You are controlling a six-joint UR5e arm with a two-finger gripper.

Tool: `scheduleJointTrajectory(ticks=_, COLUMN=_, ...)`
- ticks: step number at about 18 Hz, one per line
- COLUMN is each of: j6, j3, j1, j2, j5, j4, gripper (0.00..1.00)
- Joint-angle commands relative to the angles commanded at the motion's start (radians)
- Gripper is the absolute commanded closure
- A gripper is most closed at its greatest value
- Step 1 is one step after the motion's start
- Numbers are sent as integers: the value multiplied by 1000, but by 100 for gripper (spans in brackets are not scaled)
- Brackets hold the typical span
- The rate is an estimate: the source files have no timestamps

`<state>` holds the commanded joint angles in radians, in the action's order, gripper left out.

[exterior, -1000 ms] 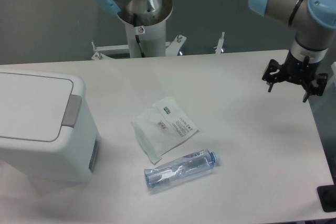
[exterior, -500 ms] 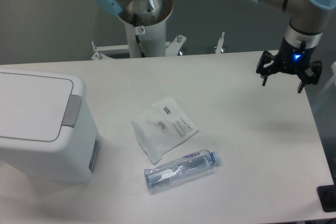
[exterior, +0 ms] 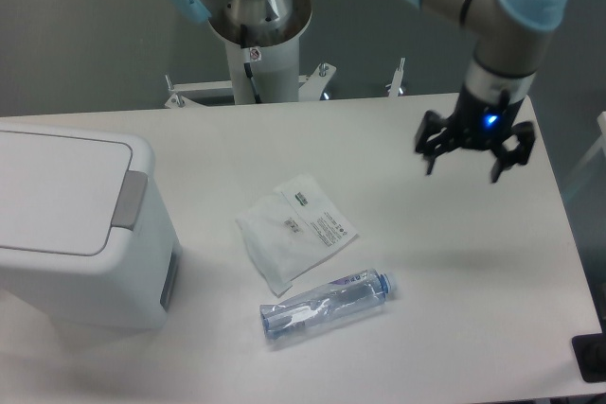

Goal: Open the trash can
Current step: 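Move the gripper across the table toward the trash can lid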

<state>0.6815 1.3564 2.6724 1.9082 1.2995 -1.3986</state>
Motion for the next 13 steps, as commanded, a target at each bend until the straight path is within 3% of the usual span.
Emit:
scheduleJointTrajectory(ticks=4, j6=-175, j3=-71, j1=-115, j2=-1, j5=-51, j4=-10, gripper=0)
scheduleJointTrajectory(ticks=7, j6=-351, j3=-37, j1=-149, j2=-17, j5=-161, j4=-7, gripper=0)
scheduleJointTrajectory(ticks=13, j6=-463, j3=-34, j1=-195, j2=-89, j5=-281, j4=-8, gripper=0)
